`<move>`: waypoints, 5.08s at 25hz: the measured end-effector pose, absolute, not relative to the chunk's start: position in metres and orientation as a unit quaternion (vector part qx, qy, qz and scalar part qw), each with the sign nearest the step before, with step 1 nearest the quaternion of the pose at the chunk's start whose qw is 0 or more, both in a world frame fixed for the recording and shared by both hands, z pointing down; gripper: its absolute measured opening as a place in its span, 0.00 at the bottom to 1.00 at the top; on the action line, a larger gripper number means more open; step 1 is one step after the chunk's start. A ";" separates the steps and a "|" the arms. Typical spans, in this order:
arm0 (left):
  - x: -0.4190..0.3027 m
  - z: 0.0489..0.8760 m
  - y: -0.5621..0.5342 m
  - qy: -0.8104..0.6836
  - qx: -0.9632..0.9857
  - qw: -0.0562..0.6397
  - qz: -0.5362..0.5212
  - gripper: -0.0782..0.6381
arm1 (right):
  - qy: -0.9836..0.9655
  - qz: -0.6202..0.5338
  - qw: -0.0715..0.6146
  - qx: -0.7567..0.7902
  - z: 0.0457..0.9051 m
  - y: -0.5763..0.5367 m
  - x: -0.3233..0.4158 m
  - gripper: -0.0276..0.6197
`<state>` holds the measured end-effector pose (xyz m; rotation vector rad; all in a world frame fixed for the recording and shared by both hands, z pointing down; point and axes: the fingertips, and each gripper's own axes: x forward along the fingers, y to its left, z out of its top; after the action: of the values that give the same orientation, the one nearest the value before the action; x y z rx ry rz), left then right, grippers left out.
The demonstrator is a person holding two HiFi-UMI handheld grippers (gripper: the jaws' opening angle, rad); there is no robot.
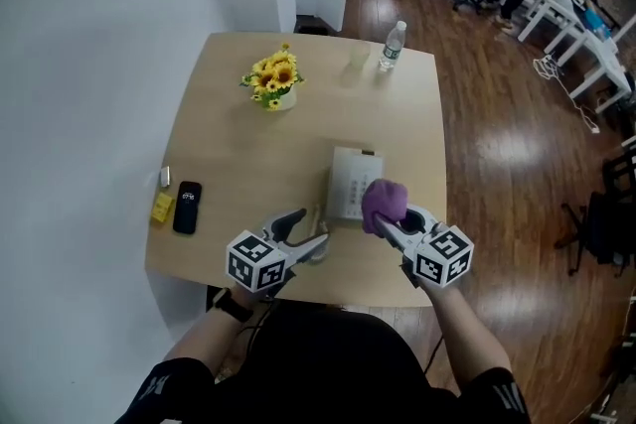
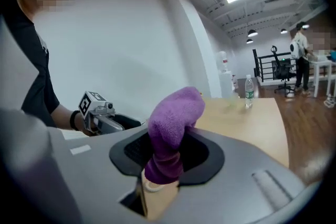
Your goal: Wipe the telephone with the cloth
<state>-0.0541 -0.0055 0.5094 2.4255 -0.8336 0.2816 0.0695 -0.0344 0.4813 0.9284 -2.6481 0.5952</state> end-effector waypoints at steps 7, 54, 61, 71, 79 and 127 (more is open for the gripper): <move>-0.068 0.530 -0.048 -0.288 0.904 0.286 0.134 0.53 | -0.904 0.177 0.216 0.323 0.521 -0.112 0.041 0.25; -0.073 0.566 -0.064 -0.332 0.872 0.321 0.164 0.53 | -0.830 -0.146 0.531 0.087 0.713 -0.059 -0.034 0.24; -0.070 0.569 -0.059 -0.330 0.871 0.321 0.170 0.53 | -0.830 -0.119 0.544 0.039 0.738 -0.014 -0.033 0.24; -0.062 0.585 -0.068 -0.342 0.862 0.319 0.193 0.53 | -0.861 0.020 0.503 0.067 0.728 0.009 -0.013 0.24; -0.022 0.614 -0.124 -0.380 0.836 0.339 0.206 0.53 | -0.899 0.112 0.370 0.206 0.645 0.002 0.032 0.24; -0.025 0.526 -0.109 -0.327 0.868 0.371 0.036 0.41 | -0.933 -0.023 0.224 0.282 0.458 -0.076 0.046 0.24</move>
<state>-0.0253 -0.1093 0.5256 2.2264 -0.8379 0.0923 0.0458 -0.0755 0.4581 0.7781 -2.5737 -0.0627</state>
